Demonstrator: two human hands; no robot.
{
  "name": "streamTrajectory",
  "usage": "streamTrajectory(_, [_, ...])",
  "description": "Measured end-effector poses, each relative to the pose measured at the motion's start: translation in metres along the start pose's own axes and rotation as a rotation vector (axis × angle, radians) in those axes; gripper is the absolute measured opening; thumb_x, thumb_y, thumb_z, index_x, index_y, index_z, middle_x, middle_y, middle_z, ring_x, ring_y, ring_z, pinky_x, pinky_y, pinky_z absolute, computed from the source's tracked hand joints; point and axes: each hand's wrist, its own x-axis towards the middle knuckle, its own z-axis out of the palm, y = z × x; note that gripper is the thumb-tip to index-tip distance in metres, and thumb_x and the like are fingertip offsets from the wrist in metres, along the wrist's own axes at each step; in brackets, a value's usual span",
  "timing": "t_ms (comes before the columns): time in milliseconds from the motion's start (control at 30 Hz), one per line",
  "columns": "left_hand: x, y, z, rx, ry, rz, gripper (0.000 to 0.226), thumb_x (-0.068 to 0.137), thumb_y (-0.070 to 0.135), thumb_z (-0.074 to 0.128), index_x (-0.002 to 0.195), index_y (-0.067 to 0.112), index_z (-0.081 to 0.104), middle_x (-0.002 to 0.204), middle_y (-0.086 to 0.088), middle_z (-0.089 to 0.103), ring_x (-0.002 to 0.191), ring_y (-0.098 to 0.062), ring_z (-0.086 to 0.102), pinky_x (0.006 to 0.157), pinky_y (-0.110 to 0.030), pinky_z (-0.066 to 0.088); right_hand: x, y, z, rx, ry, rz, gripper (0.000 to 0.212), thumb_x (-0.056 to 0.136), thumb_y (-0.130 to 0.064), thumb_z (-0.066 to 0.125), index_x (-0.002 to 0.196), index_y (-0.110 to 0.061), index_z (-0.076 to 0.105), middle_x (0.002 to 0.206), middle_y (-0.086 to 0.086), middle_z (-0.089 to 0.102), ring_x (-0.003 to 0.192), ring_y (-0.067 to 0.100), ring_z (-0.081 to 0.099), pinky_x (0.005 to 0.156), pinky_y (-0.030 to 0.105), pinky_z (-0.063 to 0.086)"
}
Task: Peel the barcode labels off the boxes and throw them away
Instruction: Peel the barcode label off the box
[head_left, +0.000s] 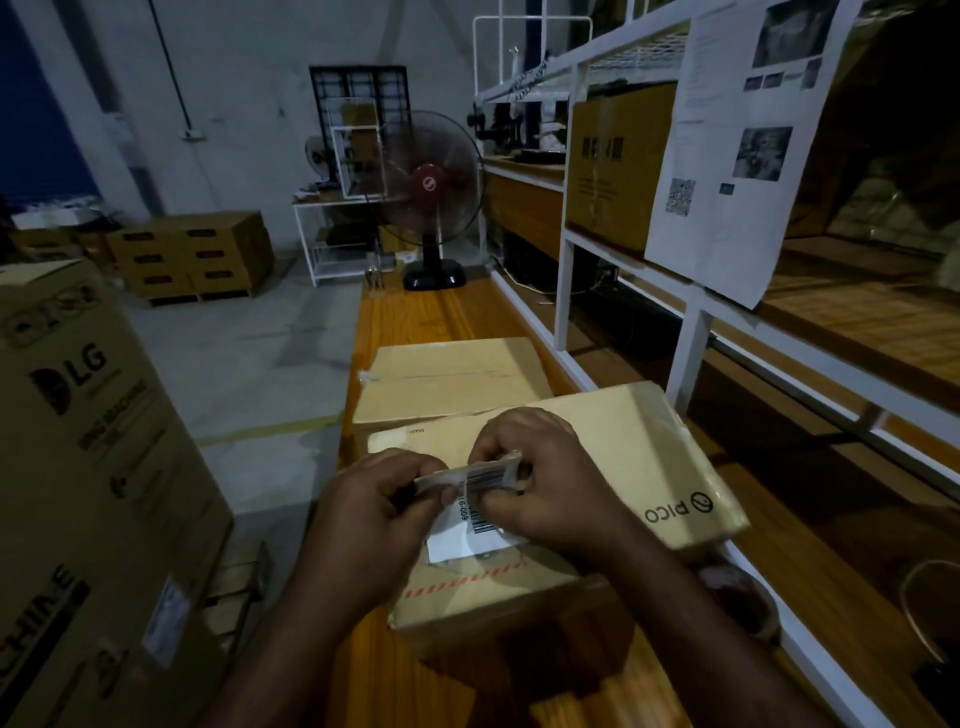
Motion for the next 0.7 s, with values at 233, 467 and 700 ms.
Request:
streamTrajectory(233, [-0.003,0.006,0.003,-0.176,0.088,-0.099,0.037,0.086,0.008,0.071,0.087,0.044,0.064,0.089,0.021,0.067,0.091,0.011,0.061,0.069,-0.004,0.048,0.017,0.011,-0.005,0.046,-0.153,0.032,0.02,0.067,-0.033,0.08,0.084,-0.031,0.069,0.1,-0.017,0.056,0.105,0.008,0.049,0.087,0.04,0.049])
streamTrajectory(467, [0.004,-0.003,0.0,-0.21,0.054,-0.25,0.067,0.085,0.015,0.075,0.135,0.044,0.041,0.099,0.019,0.059,0.085,0.01,0.06,0.064,-0.009,0.051,0.03,0.02,0.001,0.165,-0.181,0.082,0.022,0.064,-0.044,0.077,0.084,-0.038,0.071,0.095,-0.013,0.059,0.104,0.017,0.053,0.085,0.046,0.051])
streamTrajectory(700, [0.015,-0.005,0.002,-0.02,-0.058,-0.236,0.019,0.085,0.025,0.074,0.085,0.037,0.06,0.099,0.017,0.058,0.089,0.0,0.056,0.069,-0.016,0.047,0.034,0.021,-0.001,0.33,-0.219,0.068,0.012,0.07,-0.017,0.079,0.08,-0.021,0.074,0.09,0.002,0.063,0.088,0.02,0.063,0.073,0.051,0.057])
